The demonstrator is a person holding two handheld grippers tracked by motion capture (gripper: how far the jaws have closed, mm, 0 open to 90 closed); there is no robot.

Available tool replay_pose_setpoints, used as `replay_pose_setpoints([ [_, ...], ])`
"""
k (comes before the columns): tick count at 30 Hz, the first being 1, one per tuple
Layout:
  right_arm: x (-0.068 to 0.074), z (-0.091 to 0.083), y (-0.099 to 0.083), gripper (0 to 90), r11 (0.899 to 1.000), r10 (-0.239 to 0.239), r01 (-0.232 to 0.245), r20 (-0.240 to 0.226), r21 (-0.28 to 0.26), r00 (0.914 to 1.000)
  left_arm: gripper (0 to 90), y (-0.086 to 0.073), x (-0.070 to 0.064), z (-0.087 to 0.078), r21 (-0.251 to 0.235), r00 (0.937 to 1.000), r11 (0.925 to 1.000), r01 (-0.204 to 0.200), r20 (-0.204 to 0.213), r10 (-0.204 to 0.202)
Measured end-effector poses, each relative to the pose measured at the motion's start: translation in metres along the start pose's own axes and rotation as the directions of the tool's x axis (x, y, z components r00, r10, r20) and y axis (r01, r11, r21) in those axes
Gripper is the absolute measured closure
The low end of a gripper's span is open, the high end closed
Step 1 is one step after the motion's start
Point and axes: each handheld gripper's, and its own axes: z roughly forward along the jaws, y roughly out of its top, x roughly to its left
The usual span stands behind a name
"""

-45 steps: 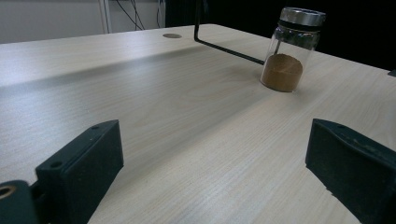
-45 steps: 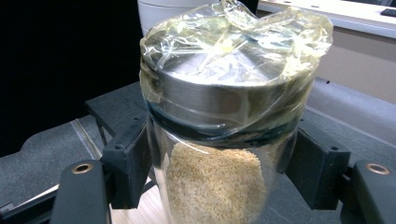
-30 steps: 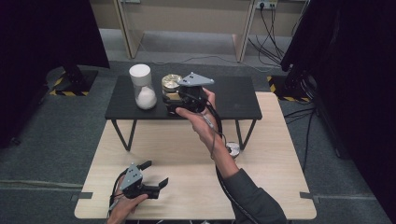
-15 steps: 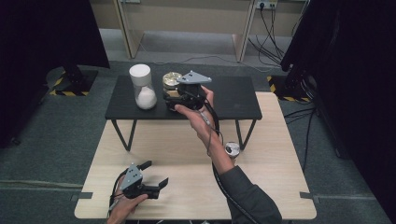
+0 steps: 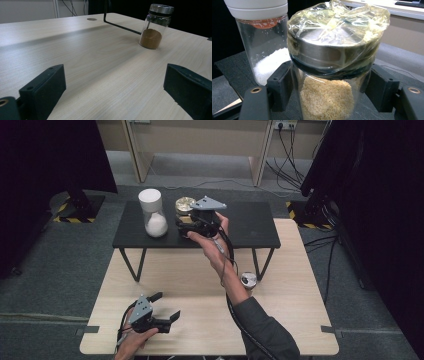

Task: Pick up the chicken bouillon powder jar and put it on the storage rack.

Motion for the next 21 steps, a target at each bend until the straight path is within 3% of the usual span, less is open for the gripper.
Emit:
replay_pose_setpoints([
  [21,-0.0008,0.0039,-0.0046,29.2,1.000,0.004,-0.004,-0.009,-0.003,1.0000,3.4,0.0000,0.0001,0.0000,0.000,1.0000,1.0000,0.001,0.000,-0.001],
])
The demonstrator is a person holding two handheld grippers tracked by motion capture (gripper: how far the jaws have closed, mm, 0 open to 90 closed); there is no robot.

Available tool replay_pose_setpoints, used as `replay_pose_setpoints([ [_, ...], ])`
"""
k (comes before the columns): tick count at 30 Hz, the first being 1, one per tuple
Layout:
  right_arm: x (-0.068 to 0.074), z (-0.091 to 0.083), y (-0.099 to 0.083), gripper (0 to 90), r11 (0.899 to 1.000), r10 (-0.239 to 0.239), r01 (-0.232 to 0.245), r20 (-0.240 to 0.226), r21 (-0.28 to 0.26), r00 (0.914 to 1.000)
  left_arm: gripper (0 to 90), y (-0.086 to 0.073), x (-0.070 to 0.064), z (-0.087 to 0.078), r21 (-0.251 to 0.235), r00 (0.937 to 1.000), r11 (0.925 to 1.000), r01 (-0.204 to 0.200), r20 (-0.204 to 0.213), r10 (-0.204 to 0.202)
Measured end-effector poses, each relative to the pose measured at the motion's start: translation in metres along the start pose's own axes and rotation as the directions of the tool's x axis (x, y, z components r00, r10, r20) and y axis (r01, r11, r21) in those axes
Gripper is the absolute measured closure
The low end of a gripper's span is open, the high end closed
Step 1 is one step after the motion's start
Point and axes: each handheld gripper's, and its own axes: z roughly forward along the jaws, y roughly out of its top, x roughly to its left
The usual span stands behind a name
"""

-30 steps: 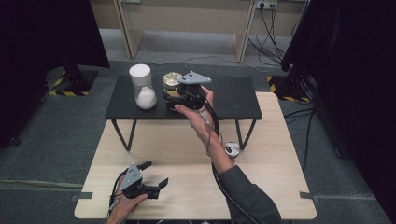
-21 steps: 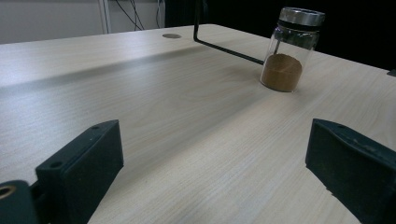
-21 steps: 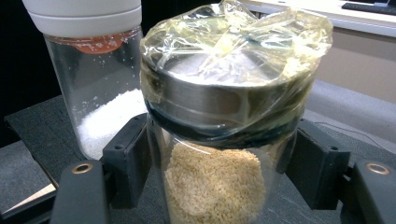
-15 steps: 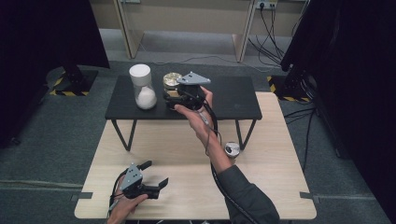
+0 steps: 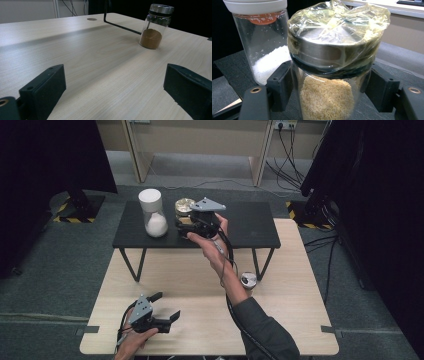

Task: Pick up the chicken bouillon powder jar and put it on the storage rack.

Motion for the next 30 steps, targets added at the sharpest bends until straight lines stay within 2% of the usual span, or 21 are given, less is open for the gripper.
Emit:
replay_pose_setpoints([
  [4,-0.001,-0.003,0.003,17.3,1.000,0.024,-0.024,-0.006,-0.012,0.9997,3.4,0.000,0.000,0.000,0.000,1.0000,1.0000,0.000,0.000,0.000],
  [7,0.000,-0.006,0.004,10.3,1.000,0.024,-0.024,-0.016,-0.016,0.9996,3.5,0.000,0.000,0.000,0.000,1.0000,1.0000,-0.001,-0.001,0.001],
  [11,0.001,-0.010,0.004,4.5,0.999,0.046,-0.046,-0.007,-0.017,0.9989,3.4,0.000,0.000,0.000,0.000,1.0000,1.0000,-0.002,-0.001,0.002],
  [16,0.001,-0.015,0.000,3.5,0.997,0.068,-0.068,-0.003,-0.023,0.9977,3.5,0.000,0.000,0.000,0.000,1.0000,1.0000,-0.001,-0.001,0.001],
  [30,0.002,-0.031,-0.007,3.3,0.995,0.078,-0.080,-0.024,-0.057,0.9966,3.4,0.000,0.000,0.000,0.000,1.0000,1.0000,0.000,-0.001,0.000],
])
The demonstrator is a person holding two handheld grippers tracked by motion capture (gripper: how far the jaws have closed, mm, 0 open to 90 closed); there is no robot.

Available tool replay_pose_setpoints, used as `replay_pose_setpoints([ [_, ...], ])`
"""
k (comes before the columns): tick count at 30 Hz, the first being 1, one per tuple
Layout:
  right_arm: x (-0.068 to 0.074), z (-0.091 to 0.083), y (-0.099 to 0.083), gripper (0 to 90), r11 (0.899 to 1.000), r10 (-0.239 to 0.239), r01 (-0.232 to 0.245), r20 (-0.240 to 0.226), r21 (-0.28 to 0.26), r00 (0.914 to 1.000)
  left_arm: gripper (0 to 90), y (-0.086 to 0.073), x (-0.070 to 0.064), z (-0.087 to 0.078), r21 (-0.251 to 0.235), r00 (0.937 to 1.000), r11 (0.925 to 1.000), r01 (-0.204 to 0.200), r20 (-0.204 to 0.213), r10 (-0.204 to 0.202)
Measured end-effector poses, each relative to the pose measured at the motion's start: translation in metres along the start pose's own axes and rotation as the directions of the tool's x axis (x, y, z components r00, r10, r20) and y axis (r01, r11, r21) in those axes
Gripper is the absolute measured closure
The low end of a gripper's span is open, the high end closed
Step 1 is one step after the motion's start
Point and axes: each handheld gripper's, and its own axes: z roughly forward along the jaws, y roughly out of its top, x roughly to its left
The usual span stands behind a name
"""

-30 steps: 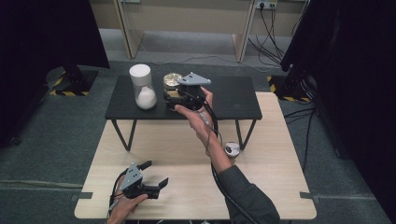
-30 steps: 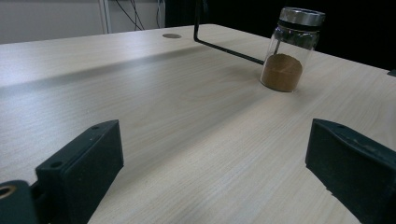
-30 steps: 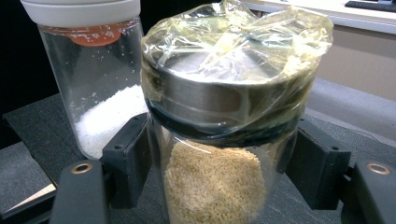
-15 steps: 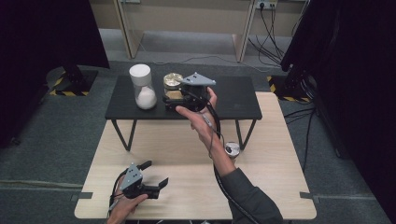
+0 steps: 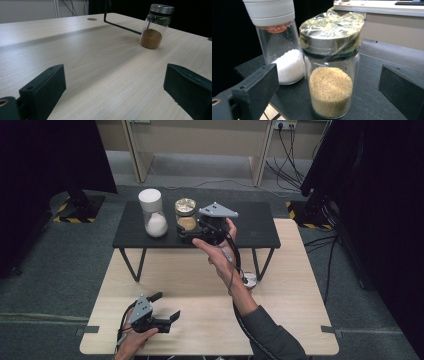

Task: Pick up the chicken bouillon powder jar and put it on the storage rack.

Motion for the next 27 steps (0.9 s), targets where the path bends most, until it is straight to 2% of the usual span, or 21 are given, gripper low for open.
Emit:
replay_pose_setpoints([
  [27,0.009,-0.028,-0.027,3.3,0.999,-0.003,0.000,-0.067,-0.047,0.9977,3.4,0.000,0.000,0.000,0.000,1.0000,1.0000,0.001,-0.002,-0.001],
])
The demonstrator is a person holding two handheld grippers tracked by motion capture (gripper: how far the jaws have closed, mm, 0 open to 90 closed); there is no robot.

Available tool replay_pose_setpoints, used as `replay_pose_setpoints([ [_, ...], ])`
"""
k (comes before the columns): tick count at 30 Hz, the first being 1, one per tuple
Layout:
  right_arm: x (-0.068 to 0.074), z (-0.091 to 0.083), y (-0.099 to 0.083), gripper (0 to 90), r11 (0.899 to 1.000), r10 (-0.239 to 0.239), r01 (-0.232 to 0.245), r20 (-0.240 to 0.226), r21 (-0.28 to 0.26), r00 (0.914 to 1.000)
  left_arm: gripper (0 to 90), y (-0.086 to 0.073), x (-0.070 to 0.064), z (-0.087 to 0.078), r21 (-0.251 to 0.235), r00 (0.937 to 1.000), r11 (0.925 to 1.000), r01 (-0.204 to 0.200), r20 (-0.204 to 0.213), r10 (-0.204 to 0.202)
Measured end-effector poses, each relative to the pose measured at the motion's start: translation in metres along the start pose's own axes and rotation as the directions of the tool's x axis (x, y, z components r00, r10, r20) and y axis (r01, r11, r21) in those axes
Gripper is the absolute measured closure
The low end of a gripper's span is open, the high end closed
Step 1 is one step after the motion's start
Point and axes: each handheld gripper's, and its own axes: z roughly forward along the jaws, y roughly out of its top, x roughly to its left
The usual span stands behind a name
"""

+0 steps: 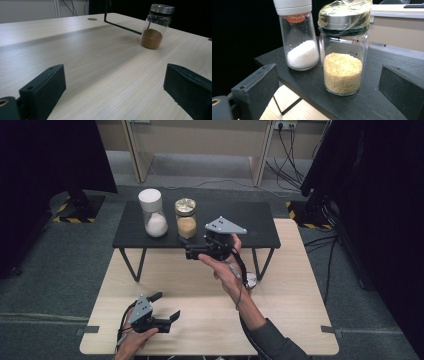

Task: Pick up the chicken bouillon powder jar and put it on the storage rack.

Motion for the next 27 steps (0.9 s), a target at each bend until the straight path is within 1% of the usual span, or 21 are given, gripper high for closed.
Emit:
replay_pose_setpoints([
  [6,0.005,-0.003,-0.006,3.3,1.000,-0.013,0.013,-0.016,-0.002,0.9998,3.4,0.000,0.000,0.000,0.000,1.0000,1.0000,0.001,0.000,-0.001],
  [16,0.009,-0.011,-0.017,3.3,1.000,-0.012,0.012,-0.042,-0.005,0.9991,3.4,0.000,0.001,0.000,0.000,1.0000,1.0000,-0.001,-0.001,0.001],
  [25,0.013,-0.018,-0.026,3.3,1.000,-0.021,0.020,-0.060,-0.017,0.9979,3.5,0.000,0.000,0.000,0.002,1.0000,1.0000,-0.002,-0.001,0.002],
  [27,0.014,-0.020,-0.028,3.3,1.000,-0.017,0.015,-0.066,-0.023,0.9977,3.5,0.000,0.001,0.000,0.003,1.0000,1.0000,-0.003,-0.001,0.003],
])
